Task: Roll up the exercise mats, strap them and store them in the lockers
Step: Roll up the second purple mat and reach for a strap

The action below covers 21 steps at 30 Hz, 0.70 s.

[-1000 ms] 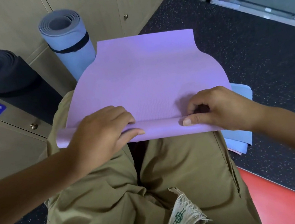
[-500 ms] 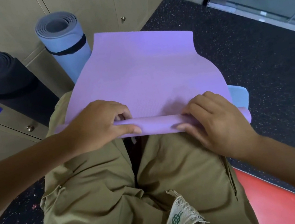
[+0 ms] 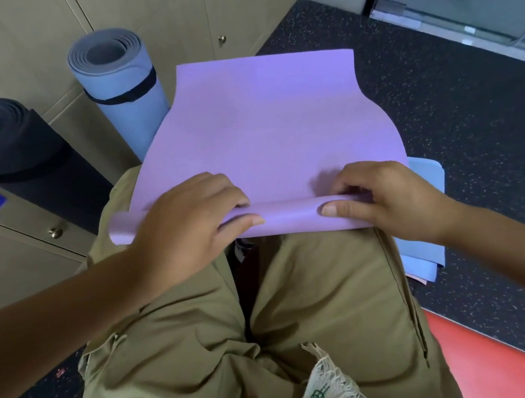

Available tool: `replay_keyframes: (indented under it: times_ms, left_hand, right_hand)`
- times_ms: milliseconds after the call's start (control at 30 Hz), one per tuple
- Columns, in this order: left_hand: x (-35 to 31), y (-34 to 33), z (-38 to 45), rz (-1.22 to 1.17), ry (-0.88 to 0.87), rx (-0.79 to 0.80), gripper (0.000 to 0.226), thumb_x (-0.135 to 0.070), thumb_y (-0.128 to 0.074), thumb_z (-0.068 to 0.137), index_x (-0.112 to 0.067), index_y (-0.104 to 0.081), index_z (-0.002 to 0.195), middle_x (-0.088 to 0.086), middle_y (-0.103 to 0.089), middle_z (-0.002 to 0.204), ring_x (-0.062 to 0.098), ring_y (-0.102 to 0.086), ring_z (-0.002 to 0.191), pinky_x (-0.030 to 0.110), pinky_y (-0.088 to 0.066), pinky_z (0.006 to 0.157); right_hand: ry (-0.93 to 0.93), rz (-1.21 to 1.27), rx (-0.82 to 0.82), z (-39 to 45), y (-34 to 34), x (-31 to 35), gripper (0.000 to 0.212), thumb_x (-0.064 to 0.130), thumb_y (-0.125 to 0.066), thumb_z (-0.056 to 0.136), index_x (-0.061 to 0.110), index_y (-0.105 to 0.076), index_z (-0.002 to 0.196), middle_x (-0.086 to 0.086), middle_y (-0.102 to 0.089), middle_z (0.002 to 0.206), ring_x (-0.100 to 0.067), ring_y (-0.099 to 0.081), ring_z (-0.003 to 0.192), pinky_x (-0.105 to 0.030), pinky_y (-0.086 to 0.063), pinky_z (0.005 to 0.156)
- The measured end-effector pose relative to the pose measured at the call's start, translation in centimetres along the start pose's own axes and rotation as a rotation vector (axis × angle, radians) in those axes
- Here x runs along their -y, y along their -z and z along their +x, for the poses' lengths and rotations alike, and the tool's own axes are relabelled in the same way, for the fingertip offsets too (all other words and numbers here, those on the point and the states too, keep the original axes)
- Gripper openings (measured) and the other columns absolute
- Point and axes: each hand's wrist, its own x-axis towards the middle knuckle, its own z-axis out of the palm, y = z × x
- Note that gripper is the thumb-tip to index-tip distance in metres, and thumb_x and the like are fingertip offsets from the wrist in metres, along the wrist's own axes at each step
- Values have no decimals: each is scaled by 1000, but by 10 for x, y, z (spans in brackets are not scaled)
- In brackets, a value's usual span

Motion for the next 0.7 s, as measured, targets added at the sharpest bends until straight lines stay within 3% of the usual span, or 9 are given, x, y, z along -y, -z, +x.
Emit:
replay_keyframes:
  times_ms: [100,200,267,367,500,700]
  left_hand:
    - [-2,-7,-8,66,11,-25,49,-56,-59,93,-10,-74,102,1,-67,92,26,-61,81,39,-52,66]
    - [2,-6,-5,46,41,14,49,-61,-58,91,-15,-74,100,-4,-66,91,21,-58,82,35,-46,69]
    - [5,-2,1,3,47,59,45,-60,-55,92,-18,-73,97,-7,-65,89,18,-58,81,34,-45,71]
    - [9,1,12,-86,97,117,45,-62,-52,90,-23,-73,95,-12,-66,87,12,-60,82,35,-46,76]
    - [17,3,27,-219,215,212,45,-69,-56,81,-28,-74,91,-17,-70,87,6,-63,88,33,-46,82]
    - [23,5,52,-372,361,358,46,-72,-62,68,-31,-77,84,-17,-73,82,5,-67,85,34,-53,87]
  right_hand:
    - [-53,141,60,6,7,1,45,64,-64,89,19,-67,83,3,-59,75,-12,-53,71,-19,-40,65]
    - [-45,55,83,14,9,3,49,70,-59,88,21,-66,83,4,-57,75,-13,-51,73,-28,-42,66]
    - [-22,-50,20,14,7,4,51,72,-53,87,23,-65,88,9,-55,80,-10,-48,77,-32,-44,67]
    - [35,-171,-151,5,-1,15,39,54,-57,94,18,-65,106,5,-59,95,-18,-54,88,-39,-49,73]
    - [157,-407,-345,-3,-17,26,28,29,-50,102,9,-68,96,-7,-63,90,-33,-55,79,-46,-47,68]
    - [101,-285,-345,-11,-20,12,37,47,-66,94,12,-70,105,-4,-65,98,-29,-56,87,-45,-48,76]
